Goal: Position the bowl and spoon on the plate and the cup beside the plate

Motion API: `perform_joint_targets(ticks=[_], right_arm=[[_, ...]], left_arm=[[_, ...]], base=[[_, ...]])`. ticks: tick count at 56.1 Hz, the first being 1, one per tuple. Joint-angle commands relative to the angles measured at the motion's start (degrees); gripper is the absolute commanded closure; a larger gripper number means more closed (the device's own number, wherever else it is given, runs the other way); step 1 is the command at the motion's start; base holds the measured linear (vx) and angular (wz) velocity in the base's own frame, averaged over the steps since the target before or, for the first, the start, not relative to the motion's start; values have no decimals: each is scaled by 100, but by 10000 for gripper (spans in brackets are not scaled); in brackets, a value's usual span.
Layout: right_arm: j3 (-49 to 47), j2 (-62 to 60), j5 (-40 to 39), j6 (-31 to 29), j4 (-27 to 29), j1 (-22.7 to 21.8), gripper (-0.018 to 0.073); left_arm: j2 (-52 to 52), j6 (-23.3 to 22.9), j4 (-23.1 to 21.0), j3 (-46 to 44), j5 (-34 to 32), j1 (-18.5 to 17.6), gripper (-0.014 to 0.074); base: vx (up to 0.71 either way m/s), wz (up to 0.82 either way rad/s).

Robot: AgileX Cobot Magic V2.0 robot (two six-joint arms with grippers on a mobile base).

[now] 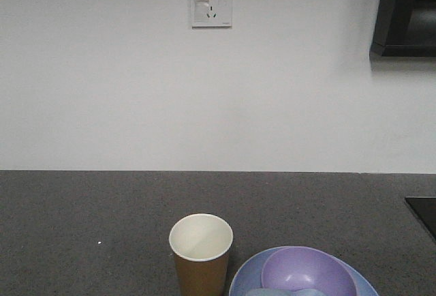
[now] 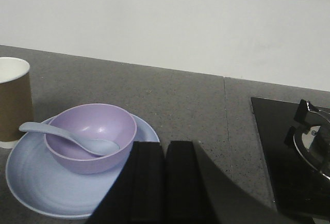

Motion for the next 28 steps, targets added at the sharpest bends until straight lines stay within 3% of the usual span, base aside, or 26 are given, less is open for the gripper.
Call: perform_joint_targets(ticks=[1, 9, 28], right_arm=[[-140, 75, -476, -48, -19, -3, 571], [86, 75, -767, -53, -31, -3, 571], [2923, 64, -4234, 483, 106, -40, 571]], left_arm=[[-97, 3, 3, -140, -472, 12, 603], [-97, 3, 3, -140, -472, 12, 603], [-97, 3, 3, -140, -472, 12, 603]], base=[[0, 0], [0, 0], [0, 0]])
